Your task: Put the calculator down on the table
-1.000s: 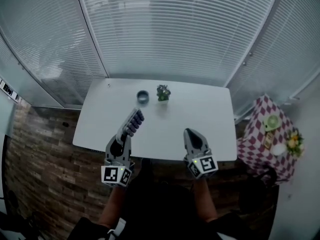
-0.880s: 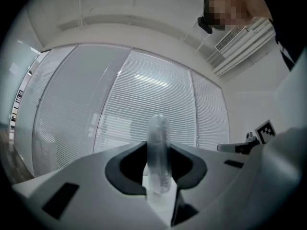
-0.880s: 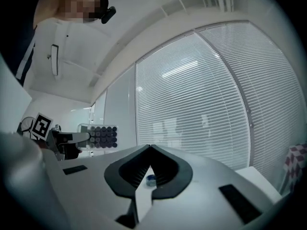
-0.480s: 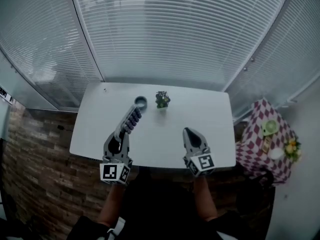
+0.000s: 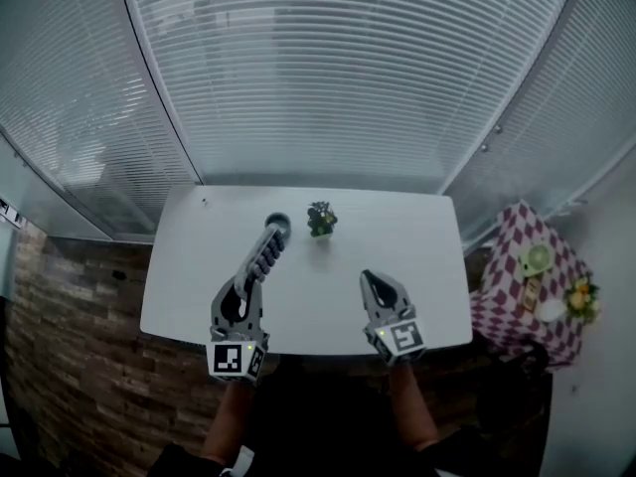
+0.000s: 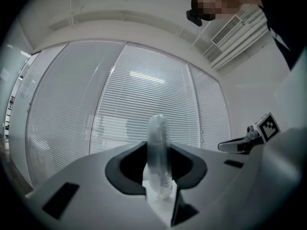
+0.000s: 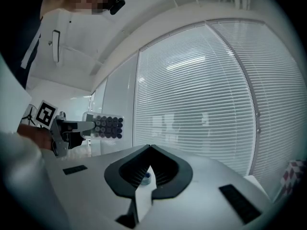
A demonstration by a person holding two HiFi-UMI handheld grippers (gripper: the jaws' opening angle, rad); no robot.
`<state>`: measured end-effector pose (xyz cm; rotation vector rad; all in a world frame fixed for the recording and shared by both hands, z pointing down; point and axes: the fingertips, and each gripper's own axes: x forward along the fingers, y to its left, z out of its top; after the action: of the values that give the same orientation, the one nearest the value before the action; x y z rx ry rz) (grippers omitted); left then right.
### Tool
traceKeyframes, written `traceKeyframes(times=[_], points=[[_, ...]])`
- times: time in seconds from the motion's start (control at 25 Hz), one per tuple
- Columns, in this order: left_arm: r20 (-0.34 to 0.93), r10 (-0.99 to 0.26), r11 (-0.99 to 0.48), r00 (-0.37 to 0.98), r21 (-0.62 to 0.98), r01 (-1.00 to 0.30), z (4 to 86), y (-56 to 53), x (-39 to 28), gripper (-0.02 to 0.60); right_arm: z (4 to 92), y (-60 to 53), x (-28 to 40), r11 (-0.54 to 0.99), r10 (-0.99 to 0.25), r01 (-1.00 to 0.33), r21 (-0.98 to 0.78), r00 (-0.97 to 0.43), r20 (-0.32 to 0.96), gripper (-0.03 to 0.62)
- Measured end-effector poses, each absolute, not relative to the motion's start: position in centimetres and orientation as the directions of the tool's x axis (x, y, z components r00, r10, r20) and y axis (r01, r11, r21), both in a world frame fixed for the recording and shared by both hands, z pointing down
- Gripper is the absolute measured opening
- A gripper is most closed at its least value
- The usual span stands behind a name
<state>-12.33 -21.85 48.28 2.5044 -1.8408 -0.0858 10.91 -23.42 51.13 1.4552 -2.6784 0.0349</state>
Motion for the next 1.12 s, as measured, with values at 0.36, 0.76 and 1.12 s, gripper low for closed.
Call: traceKeyframes(times=[0.36,0.76,1.12], points=[[-0.057,-0.950,-0.267,0.307,0.656,-0.706,51.1,-23.9,-14.8,0.101,51.7,-24.1,10.9,0.557,-0.825,-0.831,0.001,-0.553,0.117,0.006],[-0.214,-0.928,-0.245,0.306,0.967,-0.068,51.3,-25.3,-14.2,0.100,52.6,-24.6,10.5,0.545,-0.829,-0.838,0.000,-0.539,0.150,0.006],[-0.144,-0.929,-0.190,0.341,0.976,-0.106,52.9,-25.3,-13.7,0.101,53.2,-24.8,10.3,0.539,-0.829,-0.842,-0.040,-0.538,0.155,0.006]])
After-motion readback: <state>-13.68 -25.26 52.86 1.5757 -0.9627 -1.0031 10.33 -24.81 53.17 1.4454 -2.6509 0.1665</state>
